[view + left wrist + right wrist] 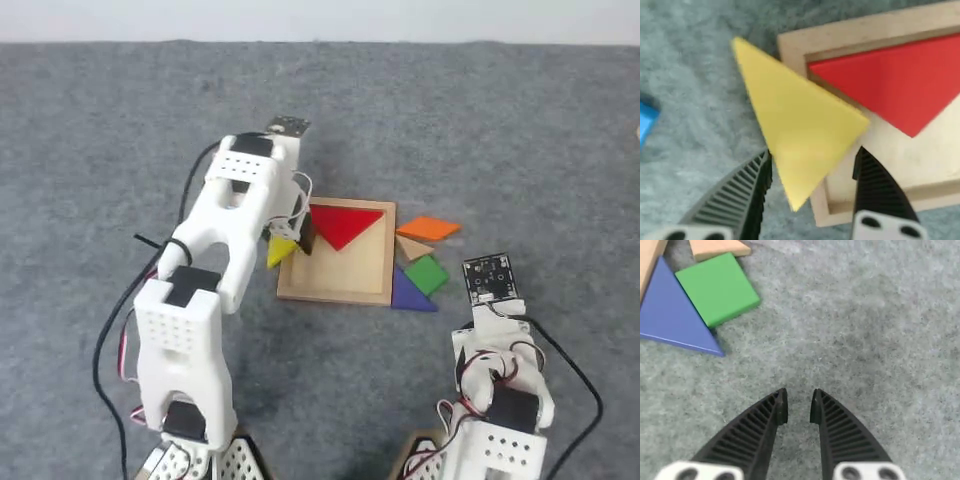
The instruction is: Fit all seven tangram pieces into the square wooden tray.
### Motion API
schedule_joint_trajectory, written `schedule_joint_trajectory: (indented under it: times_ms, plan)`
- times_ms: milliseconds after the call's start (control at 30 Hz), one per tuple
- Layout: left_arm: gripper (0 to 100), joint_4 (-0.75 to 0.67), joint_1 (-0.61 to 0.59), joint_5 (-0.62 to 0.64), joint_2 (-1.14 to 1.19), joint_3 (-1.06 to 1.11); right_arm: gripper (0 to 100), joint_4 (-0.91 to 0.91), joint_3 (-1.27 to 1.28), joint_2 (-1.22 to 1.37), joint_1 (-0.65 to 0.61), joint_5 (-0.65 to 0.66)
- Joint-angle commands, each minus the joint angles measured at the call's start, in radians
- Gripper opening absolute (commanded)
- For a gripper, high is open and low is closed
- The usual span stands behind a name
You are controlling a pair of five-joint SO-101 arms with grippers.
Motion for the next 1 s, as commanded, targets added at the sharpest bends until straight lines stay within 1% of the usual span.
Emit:
schedule_joint_trajectory:
  times_ms: [0, 233, 400, 733, 967]
  plan:
    - [27, -0.008, 0.041, -0.021, -0.006, -0.038, 9.1, -0.008, 0.015, -0.015, -0.001, 0.012]
    - [27, -0.005, 0.098, -0.023, -0.006, -0.038, 9.1, -0.010, 0.015, -0.015, -0.001, 0.012]
    - [27, 0.017, 0.092, -0.025, -0.025, -0.058, 9.1, -0.010, 0.015, -0.015, -0.001, 0.012]
    - [26, 0.025, 0.028, -0.026, -0.072, -0.068, 9.1, -0.010, 0.015, -0.015, -0.002, 0.014]
    - [26, 0.008, -0.078, -0.054, -0.071, -0.107, 9.1, -0.010, 0.015, -0.015, -0.002, 0.014]
